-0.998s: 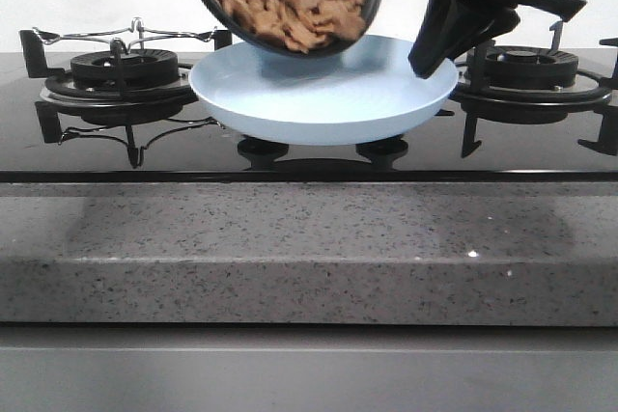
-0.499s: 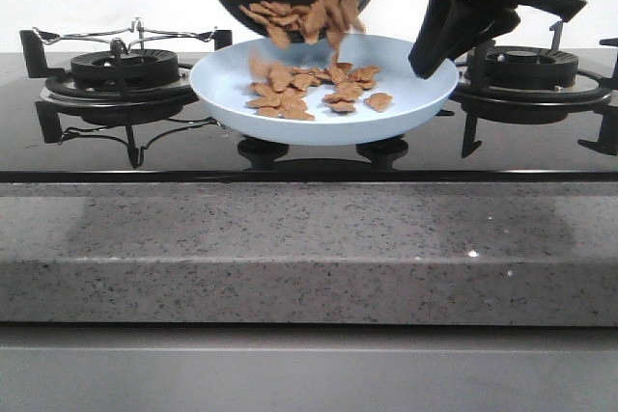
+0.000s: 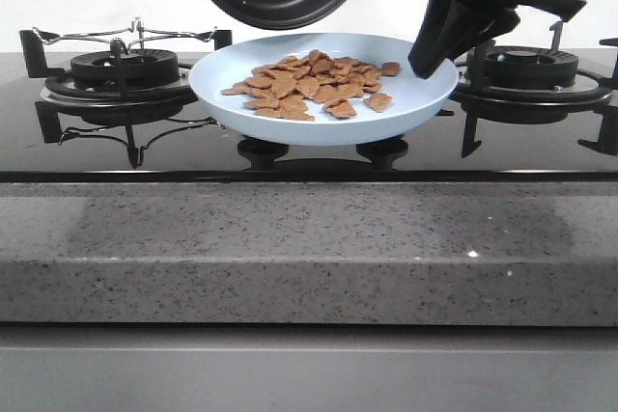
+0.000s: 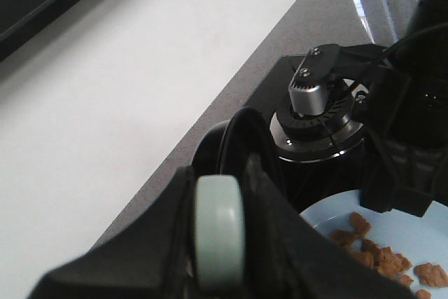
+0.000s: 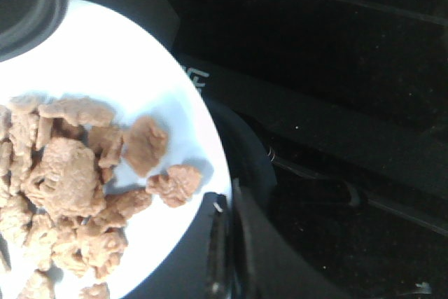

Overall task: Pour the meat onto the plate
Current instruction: 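Return the emptied pan to its burner with the left gripper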

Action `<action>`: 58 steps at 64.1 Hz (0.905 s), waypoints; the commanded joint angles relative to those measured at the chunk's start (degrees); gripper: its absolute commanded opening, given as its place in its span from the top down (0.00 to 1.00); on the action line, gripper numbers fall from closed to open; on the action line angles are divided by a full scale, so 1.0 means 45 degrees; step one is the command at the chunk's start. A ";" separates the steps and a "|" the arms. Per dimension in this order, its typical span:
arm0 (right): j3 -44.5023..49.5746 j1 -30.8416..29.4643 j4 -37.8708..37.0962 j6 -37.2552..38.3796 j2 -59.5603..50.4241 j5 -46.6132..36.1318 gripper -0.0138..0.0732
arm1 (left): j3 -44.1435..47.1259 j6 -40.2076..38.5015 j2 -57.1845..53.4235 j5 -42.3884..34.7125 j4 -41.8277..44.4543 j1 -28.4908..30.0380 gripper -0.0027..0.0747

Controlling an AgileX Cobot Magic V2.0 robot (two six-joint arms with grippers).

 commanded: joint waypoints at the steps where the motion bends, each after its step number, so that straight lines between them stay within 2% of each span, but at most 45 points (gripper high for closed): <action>1: -0.0328 -0.0021 0.0292 -0.0141 -0.0626 -0.0537 0.98 | -0.0424 -0.0034 -0.0485 -0.1247 -0.0202 -0.0114 0.99; 8: -0.0328 -0.0021 0.0292 -0.0141 -0.0626 -0.0537 0.98 | -0.0424 -0.0418 -0.0485 -0.1274 -0.0568 -0.0048 0.99; 14: -0.0328 -0.0021 0.0292 -0.0141 -0.0626 -0.0537 0.98 | -0.0574 -0.1558 -0.0485 -0.1274 -0.0568 0.0567 0.99; 21: -0.0328 -0.0021 0.0292 -0.0141 -0.0626 -0.0537 0.98 | -0.1134 -0.3172 -0.0462 -0.0547 -0.0575 0.1893 0.99; 28: -0.0328 -0.0021 0.0292 -0.0141 -0.0626 -0.0537 0.98 | -0.1576 -0.3713 -0.0416 0.0270 -0.1545 0.3470 0.99; 45: -0.0328 -0.0021 0.0292 -0.0141 -0.0626 -0.0537 0.98 | -0.1747 -0.3713 0.0301 0.1781 -0.6732 0.7729 0.99; 48: -0.0328 -0.0021 0.0292 -0.0141 -0.0626 -0.0537 0.98 | -0.1747 -0.3713 0.0657 0.2404 -0.8065 0.8726 0.99; 58: -0.0328 -0.0021 0.0292 -0.0141 -0.0626 -0.0537 0.98 | -0.1747 -0.3713 0.1871 0.4129 -1.1763 1.0687 0.99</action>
